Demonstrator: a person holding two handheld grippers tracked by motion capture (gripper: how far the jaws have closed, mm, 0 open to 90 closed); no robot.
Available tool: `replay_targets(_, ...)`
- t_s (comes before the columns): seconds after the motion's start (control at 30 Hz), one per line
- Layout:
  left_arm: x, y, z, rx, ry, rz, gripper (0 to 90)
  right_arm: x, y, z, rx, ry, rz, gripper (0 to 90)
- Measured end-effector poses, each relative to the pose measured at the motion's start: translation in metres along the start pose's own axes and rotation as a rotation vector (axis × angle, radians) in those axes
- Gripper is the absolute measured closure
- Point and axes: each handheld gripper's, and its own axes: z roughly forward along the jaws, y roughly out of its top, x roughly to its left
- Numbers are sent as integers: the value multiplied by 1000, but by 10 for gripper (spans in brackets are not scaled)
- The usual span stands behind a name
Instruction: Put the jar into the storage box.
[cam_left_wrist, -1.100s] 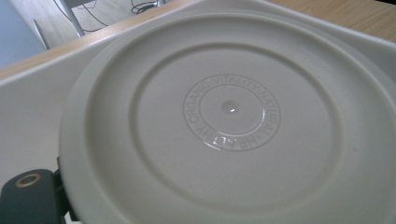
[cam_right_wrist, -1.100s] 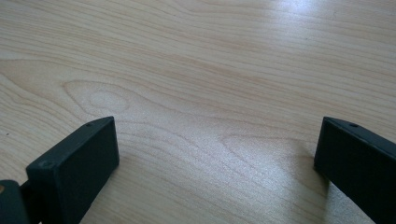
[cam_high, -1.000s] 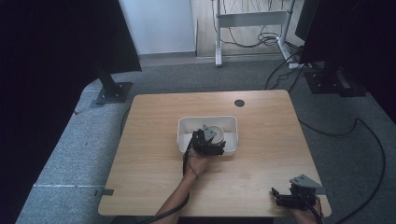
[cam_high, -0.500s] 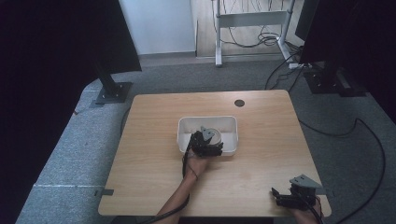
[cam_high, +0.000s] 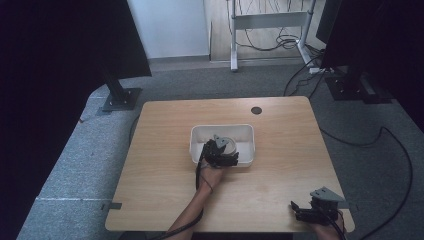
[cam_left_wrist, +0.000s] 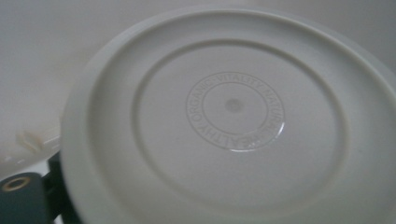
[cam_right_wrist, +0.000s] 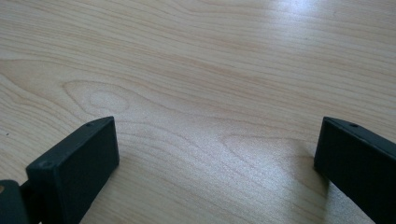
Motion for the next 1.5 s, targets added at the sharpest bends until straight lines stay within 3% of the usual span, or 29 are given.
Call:
replay_targets(0.2, 1, 0, -3, -19, -15, -5, 34, 0, 0, 0, 0, 0, 0, 0)
replay_targets(1.5, 10, 13, -47, -104, -101, 63, 40, 0, 0, 0, 0, -2, 1, 0)
